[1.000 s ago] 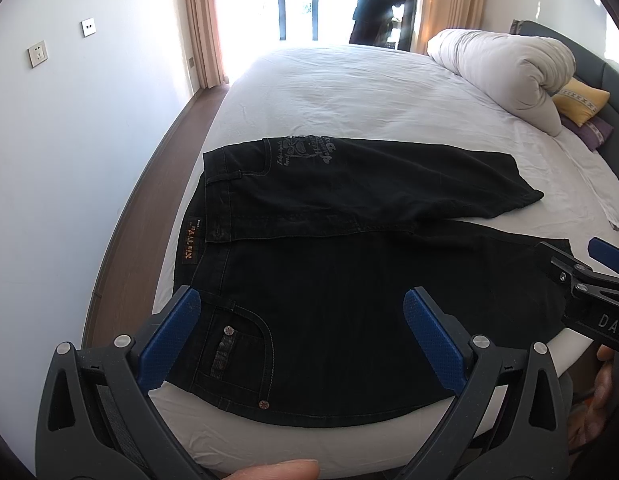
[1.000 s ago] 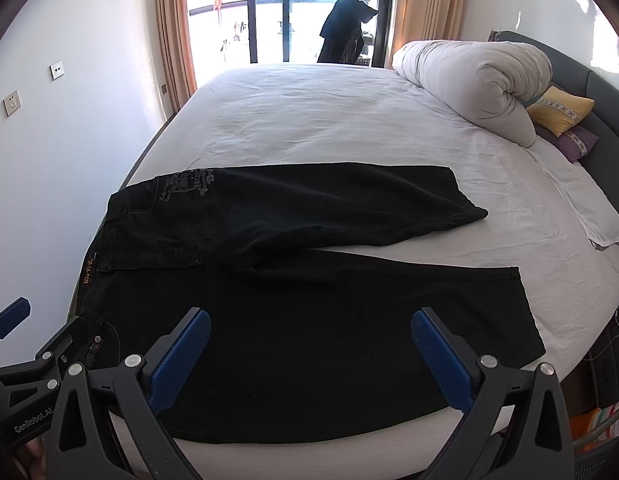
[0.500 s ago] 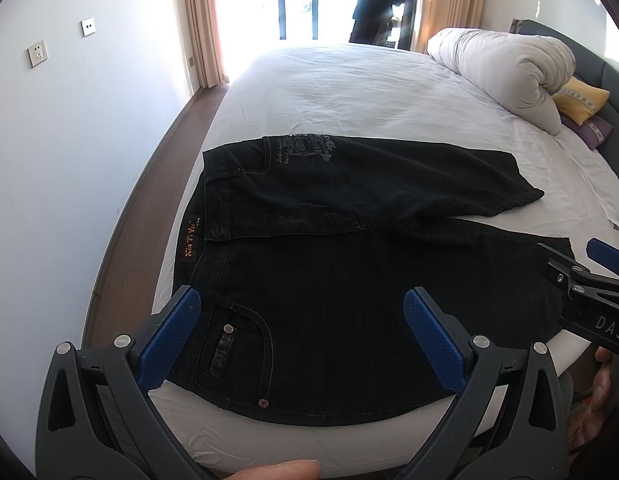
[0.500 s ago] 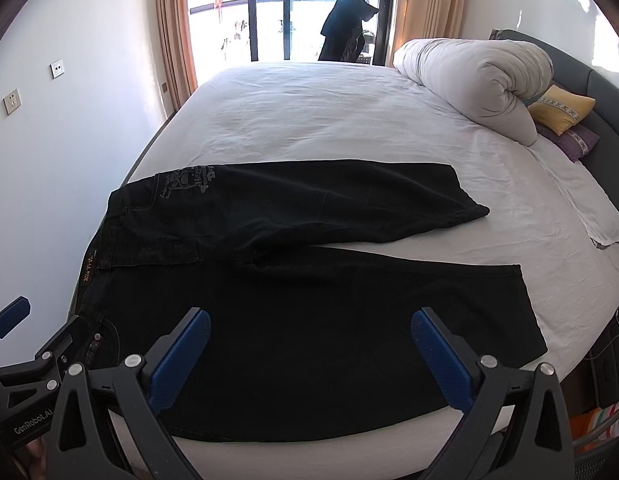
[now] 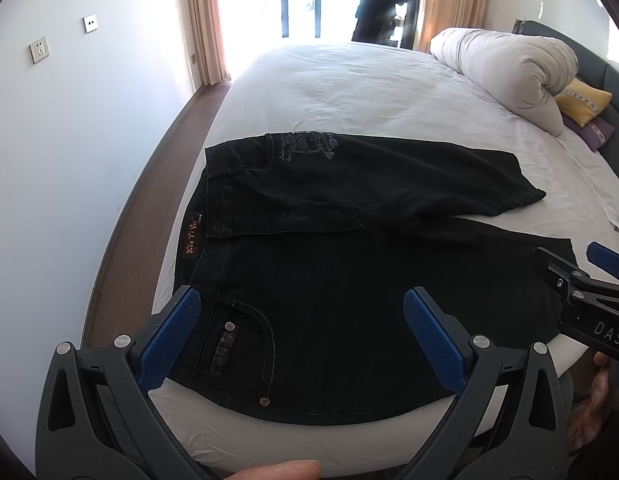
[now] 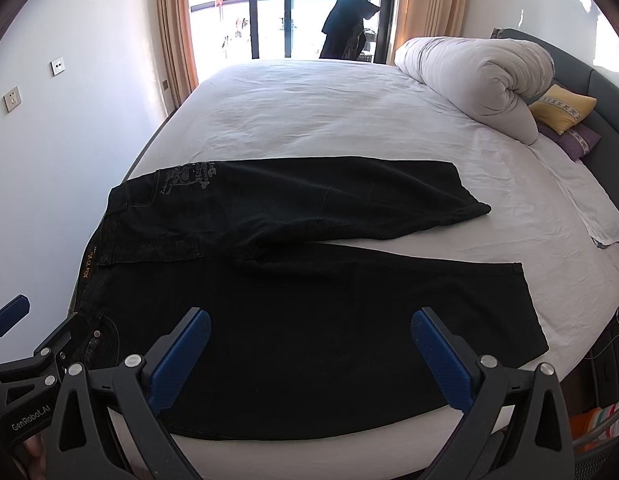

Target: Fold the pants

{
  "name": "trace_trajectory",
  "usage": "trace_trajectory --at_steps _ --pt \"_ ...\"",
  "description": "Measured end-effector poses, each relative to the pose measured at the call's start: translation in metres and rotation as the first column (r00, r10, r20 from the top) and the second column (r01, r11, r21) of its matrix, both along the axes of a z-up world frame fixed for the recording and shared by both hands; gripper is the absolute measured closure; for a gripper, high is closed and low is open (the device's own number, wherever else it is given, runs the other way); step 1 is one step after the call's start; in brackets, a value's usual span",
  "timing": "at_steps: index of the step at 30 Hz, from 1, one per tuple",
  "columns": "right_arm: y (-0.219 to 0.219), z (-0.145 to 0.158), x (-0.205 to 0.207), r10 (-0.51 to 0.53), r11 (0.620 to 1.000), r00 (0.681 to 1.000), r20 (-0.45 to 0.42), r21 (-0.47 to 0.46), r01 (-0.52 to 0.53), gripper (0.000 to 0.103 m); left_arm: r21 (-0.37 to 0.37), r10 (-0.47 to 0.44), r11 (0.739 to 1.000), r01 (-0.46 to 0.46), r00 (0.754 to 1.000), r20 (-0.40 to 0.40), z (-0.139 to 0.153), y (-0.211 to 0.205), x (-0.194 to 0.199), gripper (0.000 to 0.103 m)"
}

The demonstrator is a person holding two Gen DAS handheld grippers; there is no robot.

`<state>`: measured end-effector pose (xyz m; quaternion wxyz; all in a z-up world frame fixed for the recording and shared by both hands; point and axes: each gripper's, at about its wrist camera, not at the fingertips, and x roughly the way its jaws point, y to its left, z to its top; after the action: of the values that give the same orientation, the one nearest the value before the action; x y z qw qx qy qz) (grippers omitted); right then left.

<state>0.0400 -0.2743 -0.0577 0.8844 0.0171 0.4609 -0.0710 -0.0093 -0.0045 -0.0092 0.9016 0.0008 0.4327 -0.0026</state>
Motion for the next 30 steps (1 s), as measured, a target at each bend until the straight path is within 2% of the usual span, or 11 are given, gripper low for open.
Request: trace_trajectory --at_steps 30 --pt "0.004 -0.013 -0.001 0.009 1.0 1.0 -0.028 0.008 -0.009 0.0 -0.003 0.002 1.0 -0.002 1.0 -0.026 -0.014 0.006 0.004 0.0"
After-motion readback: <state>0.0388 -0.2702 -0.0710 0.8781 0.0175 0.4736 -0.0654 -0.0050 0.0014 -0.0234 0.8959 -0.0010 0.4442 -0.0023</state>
